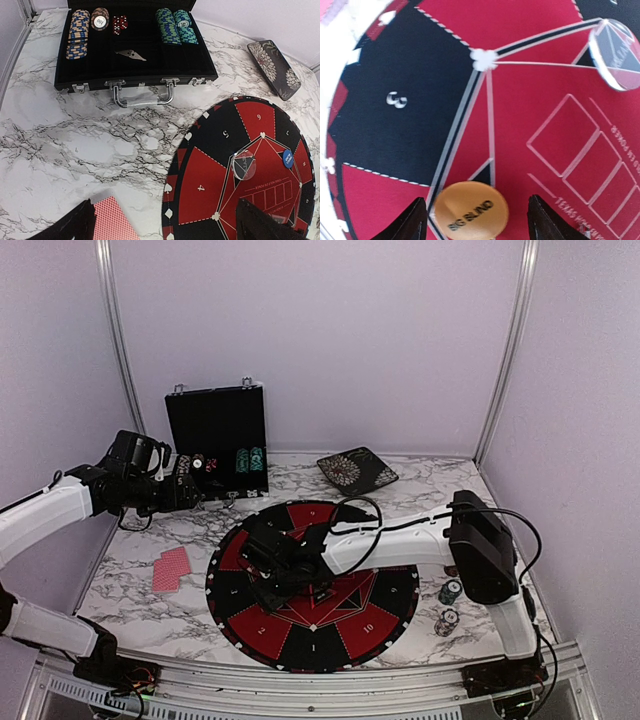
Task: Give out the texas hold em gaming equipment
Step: Move the big blind button to position 2, then pick up the all-in button from position 10.
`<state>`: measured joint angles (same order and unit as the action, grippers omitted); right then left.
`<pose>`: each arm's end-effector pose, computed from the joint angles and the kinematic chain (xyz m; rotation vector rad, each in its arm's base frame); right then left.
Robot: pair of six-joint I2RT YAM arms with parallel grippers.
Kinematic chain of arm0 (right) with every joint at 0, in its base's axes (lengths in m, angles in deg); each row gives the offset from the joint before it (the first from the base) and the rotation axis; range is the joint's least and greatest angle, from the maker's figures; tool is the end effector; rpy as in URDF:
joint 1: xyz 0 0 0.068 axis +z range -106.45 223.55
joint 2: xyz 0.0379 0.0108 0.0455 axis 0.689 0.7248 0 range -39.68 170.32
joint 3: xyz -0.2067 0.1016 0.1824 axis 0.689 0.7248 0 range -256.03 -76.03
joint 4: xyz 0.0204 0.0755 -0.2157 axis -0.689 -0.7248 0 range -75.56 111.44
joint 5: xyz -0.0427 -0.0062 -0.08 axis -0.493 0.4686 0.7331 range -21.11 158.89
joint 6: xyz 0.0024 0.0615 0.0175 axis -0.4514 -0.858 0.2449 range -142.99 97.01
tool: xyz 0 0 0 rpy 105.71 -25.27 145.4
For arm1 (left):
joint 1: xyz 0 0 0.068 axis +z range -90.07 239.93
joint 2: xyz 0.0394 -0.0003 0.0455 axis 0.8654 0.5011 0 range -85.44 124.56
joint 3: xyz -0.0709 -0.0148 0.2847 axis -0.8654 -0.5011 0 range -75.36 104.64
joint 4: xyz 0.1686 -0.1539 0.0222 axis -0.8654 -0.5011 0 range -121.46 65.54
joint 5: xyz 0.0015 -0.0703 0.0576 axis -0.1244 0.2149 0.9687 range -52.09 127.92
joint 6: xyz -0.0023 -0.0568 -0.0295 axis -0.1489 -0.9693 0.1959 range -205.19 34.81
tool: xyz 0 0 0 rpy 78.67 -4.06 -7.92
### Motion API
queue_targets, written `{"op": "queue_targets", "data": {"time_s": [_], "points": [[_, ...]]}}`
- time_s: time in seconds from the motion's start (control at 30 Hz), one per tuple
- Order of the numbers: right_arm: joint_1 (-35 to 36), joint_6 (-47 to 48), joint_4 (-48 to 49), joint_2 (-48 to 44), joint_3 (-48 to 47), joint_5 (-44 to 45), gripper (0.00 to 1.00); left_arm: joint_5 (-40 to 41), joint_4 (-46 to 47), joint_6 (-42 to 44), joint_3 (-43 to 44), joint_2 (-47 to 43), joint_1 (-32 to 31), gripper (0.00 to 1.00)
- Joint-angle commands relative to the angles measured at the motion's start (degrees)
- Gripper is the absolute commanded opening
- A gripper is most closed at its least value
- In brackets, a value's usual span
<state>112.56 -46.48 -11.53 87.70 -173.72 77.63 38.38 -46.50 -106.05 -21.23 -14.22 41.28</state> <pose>0.1727 0.4292 0.1791 -0.9928 2.4947 0.3300 0.2301 -0.0771 0.3014 -0.0484 2.2784 -0.3576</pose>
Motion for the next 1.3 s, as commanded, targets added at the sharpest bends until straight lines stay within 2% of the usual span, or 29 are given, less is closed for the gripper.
{"op": "queue_targets", "data": {"time_s": [0.0,0.3,1.27], "points": [[-2.43,1.18,-2.53,-3.70,-0.72,3.74,0.66,-0.21,0.81,-0.47,-0.33,0.61,0.55,0.99],[-6.53,2.25,0.37,-11.34,11.98,3.50,0.59,-0.21,0.93,-0.52,-0.25,0.59,0.78,0.99],[-5.30,0.62,0.80,-13.18,18.99,0.32,0.50,-2.22,0.95,-0.65,-0.34,0.83,0.99,0.99]]}}
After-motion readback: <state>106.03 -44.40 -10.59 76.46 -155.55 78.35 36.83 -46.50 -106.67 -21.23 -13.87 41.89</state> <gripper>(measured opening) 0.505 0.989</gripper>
